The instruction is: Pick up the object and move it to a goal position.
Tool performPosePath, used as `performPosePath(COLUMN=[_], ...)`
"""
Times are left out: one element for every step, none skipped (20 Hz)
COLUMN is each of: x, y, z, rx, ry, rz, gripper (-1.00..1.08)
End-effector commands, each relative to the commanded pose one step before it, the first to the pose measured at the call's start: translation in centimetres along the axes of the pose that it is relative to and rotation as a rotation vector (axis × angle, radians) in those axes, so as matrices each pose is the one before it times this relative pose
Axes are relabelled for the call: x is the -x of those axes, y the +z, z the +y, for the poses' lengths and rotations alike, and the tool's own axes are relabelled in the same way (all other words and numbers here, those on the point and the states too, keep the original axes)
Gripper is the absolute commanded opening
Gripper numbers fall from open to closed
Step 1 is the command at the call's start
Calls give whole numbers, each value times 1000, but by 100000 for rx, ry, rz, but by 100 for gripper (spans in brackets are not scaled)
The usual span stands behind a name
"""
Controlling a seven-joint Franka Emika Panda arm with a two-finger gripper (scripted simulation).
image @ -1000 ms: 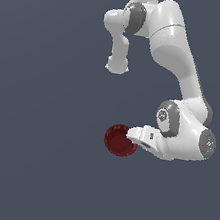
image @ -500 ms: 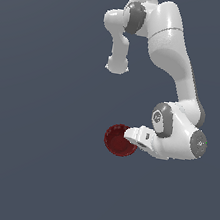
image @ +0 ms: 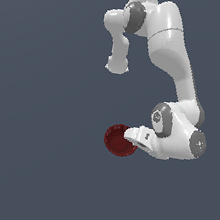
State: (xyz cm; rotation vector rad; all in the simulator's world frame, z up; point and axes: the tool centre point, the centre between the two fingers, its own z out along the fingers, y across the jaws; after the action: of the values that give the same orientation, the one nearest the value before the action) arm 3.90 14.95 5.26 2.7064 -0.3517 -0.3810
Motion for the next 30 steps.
performPosePath(x=[-1,-2,3,8,14,20,25,31,38,44,51,58,65,73,81,90,99,110,92,132,144,157,166,159,181,189,198,193,217,218], y=[5,1,-2,-7,-12,-16,-21,-26,-32,-37,-43,-49,-55,-62,-70,-78,-86,-95,-71,-117,-128,-140,-150,-141,-166,-175,-185,-177,-207,-211], z=[5,2,14,42,70,99,129,159,191,223,258,294,332,373,416,462,512,566,648,686,751,819,870,927,956,1004,1058,1134,1170,1182], rx=[1,0,0,0,0,0,0,0,0,0,0,0,0,0,0,0,0,0,-51,0,0,0,0,-52,0,0,0,-50,0,0], ry=[11,0,0,0,0,0,0,0,0,0,0,0,0,0,0,0,0,0,16,0,0,0,0,-1,0,0,0,2,0,0], rz=[4,0,0,0,0,0,0,0,0,0,0,0,0,0,0,0,0,0,-82,0,0,0,0,-46,0,0,0,-48,0,0], gripper=[-100,-100,-100,-100,-100,-100,-100,-100,-100,-100,-100,-100,-100,-100,-100,-100,-100,-100,-100,-100,-100,-100,-100,-100,-100,-100,-100,-100,-100,-100])
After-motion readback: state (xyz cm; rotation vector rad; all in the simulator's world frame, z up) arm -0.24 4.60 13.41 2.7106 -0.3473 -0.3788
